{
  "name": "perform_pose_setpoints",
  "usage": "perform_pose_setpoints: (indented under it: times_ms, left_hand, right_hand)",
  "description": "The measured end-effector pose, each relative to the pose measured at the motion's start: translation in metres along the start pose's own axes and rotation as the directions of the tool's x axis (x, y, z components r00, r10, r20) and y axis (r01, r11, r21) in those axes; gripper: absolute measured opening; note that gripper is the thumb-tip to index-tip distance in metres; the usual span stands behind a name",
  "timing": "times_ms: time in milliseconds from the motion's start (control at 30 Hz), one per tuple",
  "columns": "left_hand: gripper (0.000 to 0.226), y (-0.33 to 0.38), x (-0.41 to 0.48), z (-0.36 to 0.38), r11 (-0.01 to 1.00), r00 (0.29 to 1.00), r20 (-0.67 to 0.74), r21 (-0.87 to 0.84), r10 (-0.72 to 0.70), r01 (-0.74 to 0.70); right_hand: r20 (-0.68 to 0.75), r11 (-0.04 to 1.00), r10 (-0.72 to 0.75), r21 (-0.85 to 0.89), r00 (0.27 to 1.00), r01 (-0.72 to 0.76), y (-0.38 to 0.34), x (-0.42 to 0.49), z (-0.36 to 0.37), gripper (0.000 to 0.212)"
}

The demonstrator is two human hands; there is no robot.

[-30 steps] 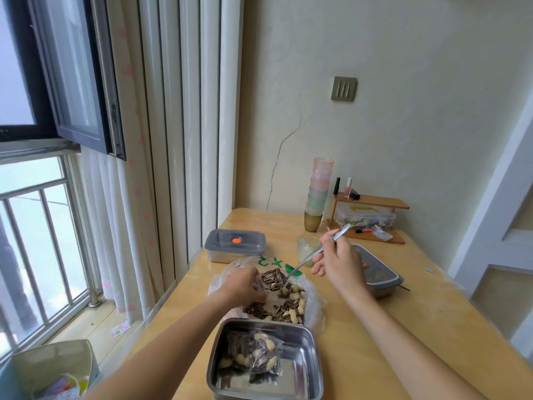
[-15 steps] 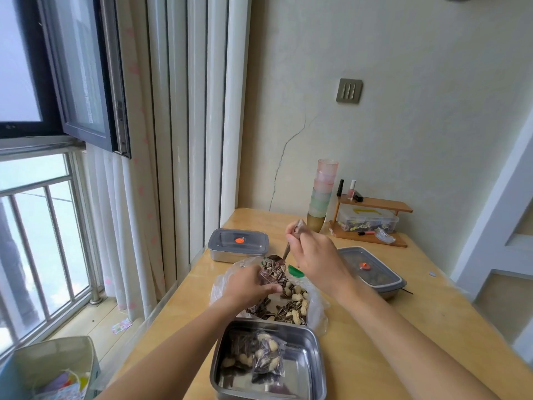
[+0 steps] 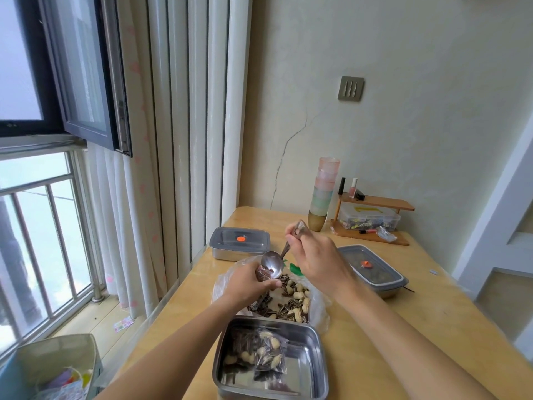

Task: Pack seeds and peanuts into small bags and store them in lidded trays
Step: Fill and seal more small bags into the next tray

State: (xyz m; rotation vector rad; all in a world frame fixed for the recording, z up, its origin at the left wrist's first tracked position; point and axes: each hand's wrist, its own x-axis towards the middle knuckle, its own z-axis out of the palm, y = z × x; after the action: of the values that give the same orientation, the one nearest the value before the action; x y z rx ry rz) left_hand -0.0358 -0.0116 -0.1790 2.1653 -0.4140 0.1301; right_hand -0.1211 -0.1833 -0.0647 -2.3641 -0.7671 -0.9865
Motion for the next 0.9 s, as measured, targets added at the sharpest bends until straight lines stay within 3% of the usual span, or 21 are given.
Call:
perform_pose_setpoints:
  times_ms: [200,300,400,500,600,667,767,900]
  left_hand:
    - [0.055,-0.001,-0.001,-0.002,0.999,0.999,0.006,0.010,-0.039,0.039]
    - [0.043,0.002,-0.004,-0.006,1.000,1.000,0.007,-0.003,-0.025,0.025]
    - [0.043,-0.002,-0.006,-0.009,0.999,1.000,-0.008,-0.037,-0.012,0.012]
    - [0.048,-0.009,-0.007,-0.009,0.997,1.000,0.007,-0.075,-0.027,0.028]
    - [0.043,-0.010,-0.008,-0.007,0.995,1.000,0.010,-0.095,-0.008,0.009]
    - [0.041,-0.007,-0.009,-0.006,0.994,1.000,0.006,-0.109,-0.006,0.006]
    - [0.041,0.000,-0.007,-0.004,0.986,1.000,0.020,-0.165,-0.004,0.007]
    - [0.046,-0.002,0.000,0.001,0.980,0.999,0.036,-0.199,0.003,0.005]
  right_hand:
    - [-0.080,1.000,0.006,-0.005,0.997,-0.006,0.008,-0.003,-0.002,0.033]
    - [-0.217,0.981,0.192,0.043,0.957,-0.187,0.018,-0.008,0.000,0.032]
    - [-0.255,0.866,0.500,0.169,0.828,-0.471,0.032,-0.015,0.000,0.029]
    - [-0.216,0.671,0.741,0.254,0.636,-0.696,0.055,-0.027,0.005,0.032]
    - [-0.086,0.428,0.900,0.366,0.428,-0.826,0.082,-0.045,0.018,0.036]
    - [0.023,0.286,0.943,0.462,0.333,-0.840,0.092,-0.057,0.029,0.036]
    - [0.078,0.202,0.962,0.441,0.261,-0.875,0.096,-0.072,0.042,0.043]
    - [0.028,0.273,0.958,0.199,0.284,-0.941,0.096,-0.078,0.048,0.050]
